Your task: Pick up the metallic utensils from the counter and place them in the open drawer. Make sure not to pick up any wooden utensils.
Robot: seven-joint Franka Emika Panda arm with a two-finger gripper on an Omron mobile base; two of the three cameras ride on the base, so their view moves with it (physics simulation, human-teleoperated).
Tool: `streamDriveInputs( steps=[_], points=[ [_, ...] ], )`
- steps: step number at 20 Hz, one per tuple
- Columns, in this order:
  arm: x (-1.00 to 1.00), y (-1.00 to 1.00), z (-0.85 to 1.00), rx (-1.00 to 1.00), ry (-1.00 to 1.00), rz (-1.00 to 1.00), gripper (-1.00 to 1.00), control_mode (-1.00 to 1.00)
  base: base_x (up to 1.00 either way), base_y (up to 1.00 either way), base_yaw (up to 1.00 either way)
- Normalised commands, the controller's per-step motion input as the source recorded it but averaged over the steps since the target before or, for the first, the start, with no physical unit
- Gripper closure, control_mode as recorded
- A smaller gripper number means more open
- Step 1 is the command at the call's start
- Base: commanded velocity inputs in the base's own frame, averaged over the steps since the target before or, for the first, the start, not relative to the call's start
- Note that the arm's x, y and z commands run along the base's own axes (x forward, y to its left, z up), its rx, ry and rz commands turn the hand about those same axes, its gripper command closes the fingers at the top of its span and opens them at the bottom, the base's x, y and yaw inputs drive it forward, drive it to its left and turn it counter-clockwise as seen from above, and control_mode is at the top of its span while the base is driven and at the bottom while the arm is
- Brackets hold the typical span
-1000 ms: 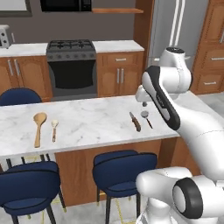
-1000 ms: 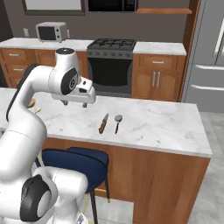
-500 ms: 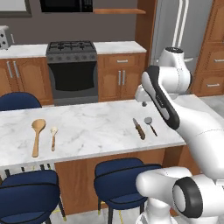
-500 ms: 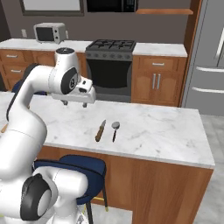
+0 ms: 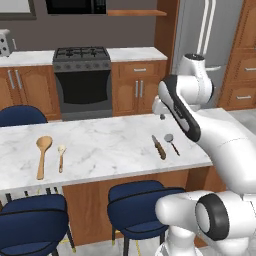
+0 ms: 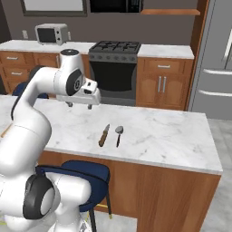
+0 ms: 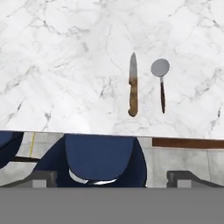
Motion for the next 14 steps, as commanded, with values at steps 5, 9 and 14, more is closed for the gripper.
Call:
streamDriveInputs(
  steps=[5, 9, 14],
  points=[
    [0.7, -0.11, -0.25, -0.01, 0.26, -0.03, -1.0, -1.0, 0.0, 0.0, 0.0],
    [0.51, -0.36, -0.84, 0.0, 0.23, 0.03, -1.0, -1.0, 0.0, 0.0, 0.0],
    [0.47, -0.24, -0.8, 0.0, 0.25, 0.04, -1.0, -1.0, 0.0, 0.0, 0.0]
  ],
)
